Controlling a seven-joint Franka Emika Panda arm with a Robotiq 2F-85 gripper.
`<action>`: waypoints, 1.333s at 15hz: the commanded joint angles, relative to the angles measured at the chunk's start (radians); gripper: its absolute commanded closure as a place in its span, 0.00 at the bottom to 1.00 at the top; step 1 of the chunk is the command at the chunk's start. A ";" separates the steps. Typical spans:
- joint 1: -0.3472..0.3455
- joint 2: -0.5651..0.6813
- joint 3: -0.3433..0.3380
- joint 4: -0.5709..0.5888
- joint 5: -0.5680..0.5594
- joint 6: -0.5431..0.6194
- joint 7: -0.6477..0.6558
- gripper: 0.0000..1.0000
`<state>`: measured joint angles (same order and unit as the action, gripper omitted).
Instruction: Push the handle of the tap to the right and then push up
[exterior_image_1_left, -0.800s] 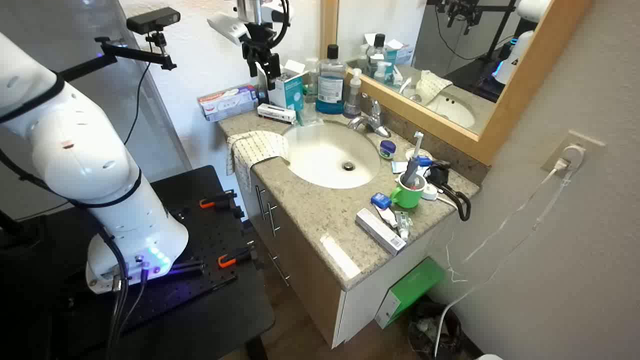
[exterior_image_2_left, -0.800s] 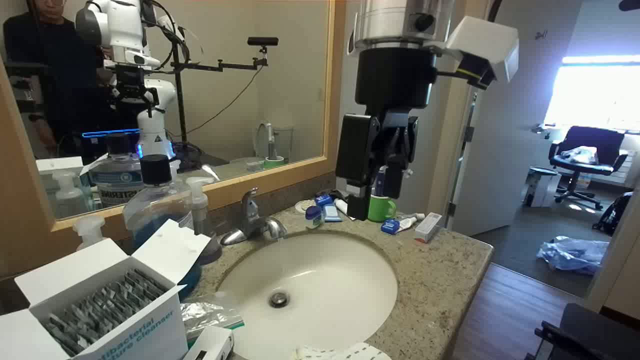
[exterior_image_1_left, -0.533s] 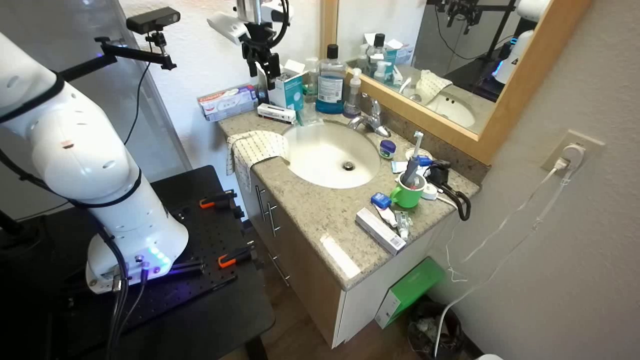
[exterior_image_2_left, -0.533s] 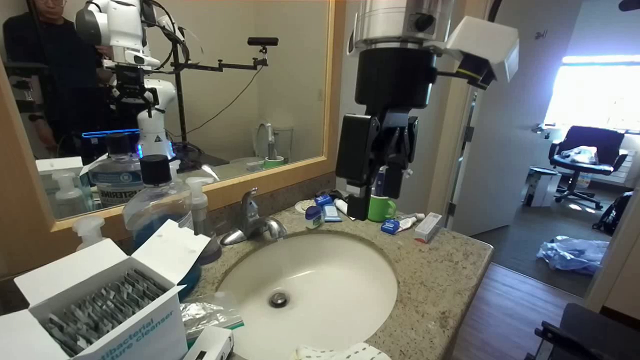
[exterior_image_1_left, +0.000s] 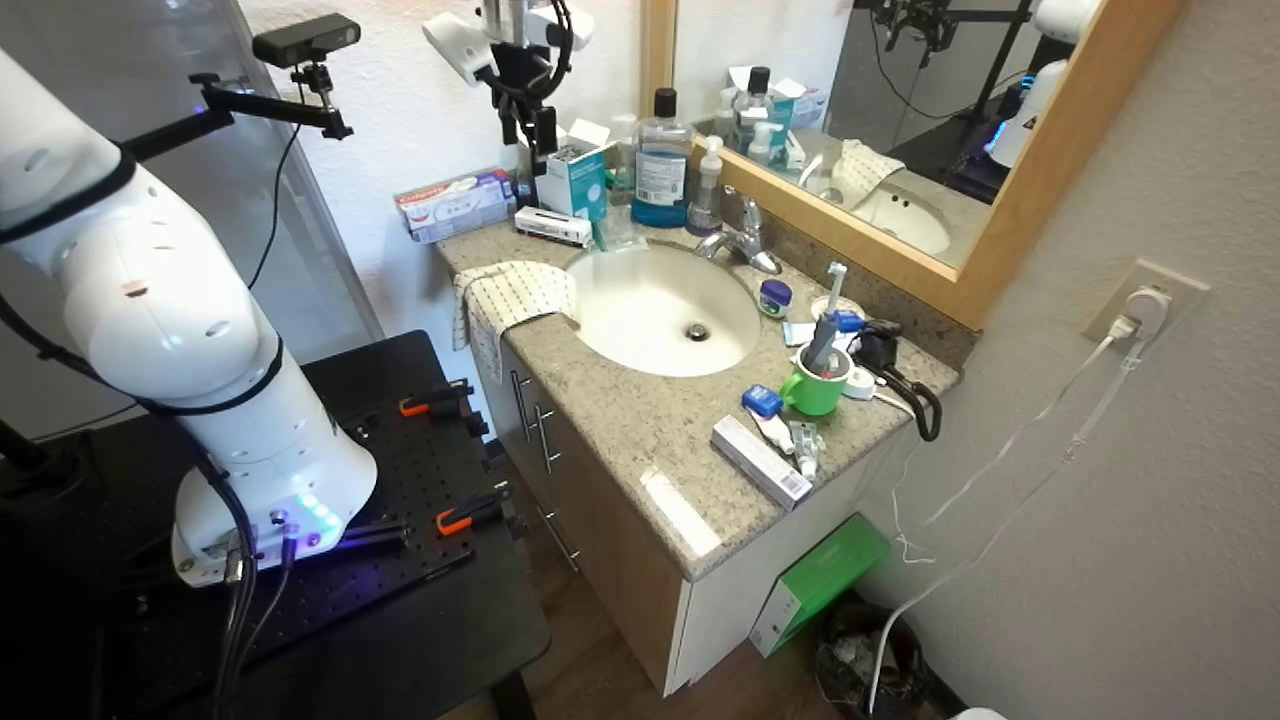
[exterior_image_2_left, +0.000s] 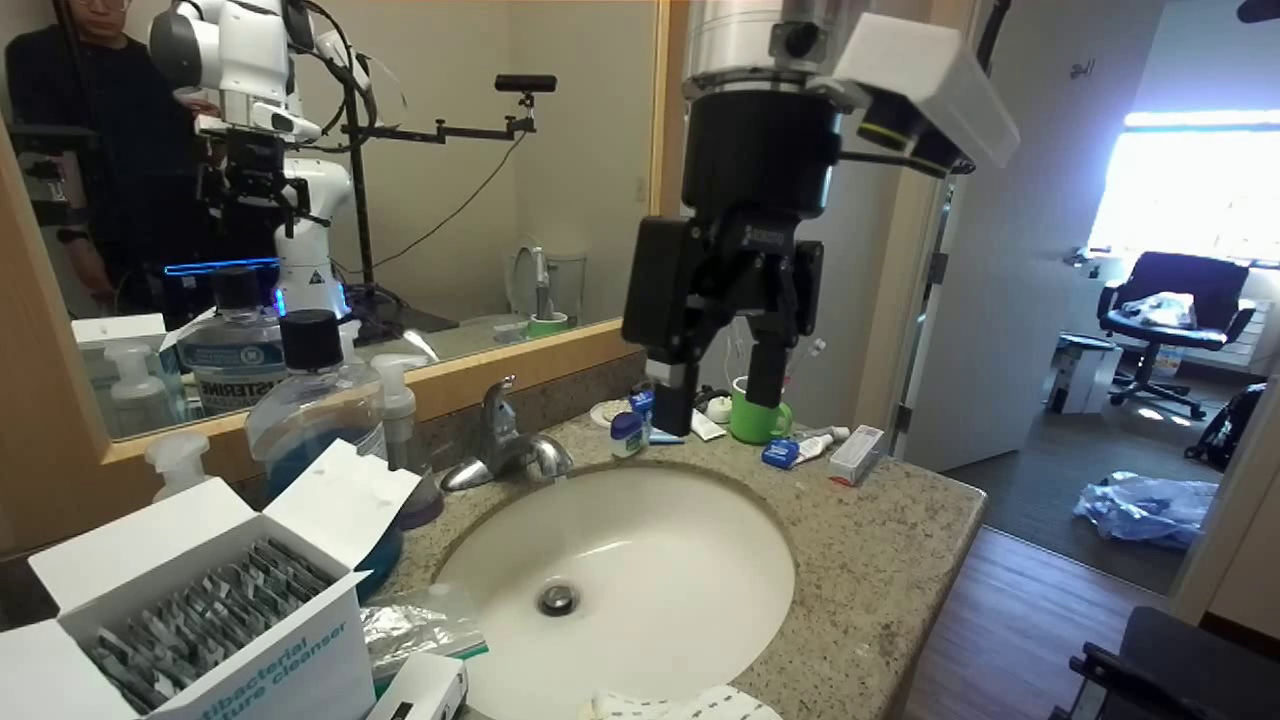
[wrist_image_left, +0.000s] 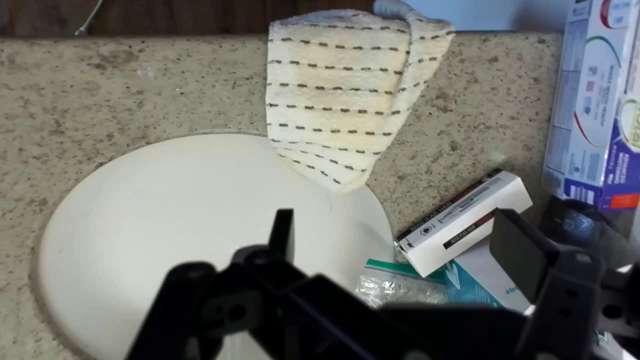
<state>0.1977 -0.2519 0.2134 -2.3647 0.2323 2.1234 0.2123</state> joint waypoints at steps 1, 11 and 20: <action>-0.002 0.124 0.003 0.113 0.090 0.021 0.113 0.00; 0.019 0.368 -0.002 0.245 0.058 0.401 0.426 0.00; 0.093 0.486 -0.114 0.316 -0.373 0.495 0.665 0.00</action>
<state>0.2556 0.2037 0.1367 -2.0965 -0.0437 2.6581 0.8322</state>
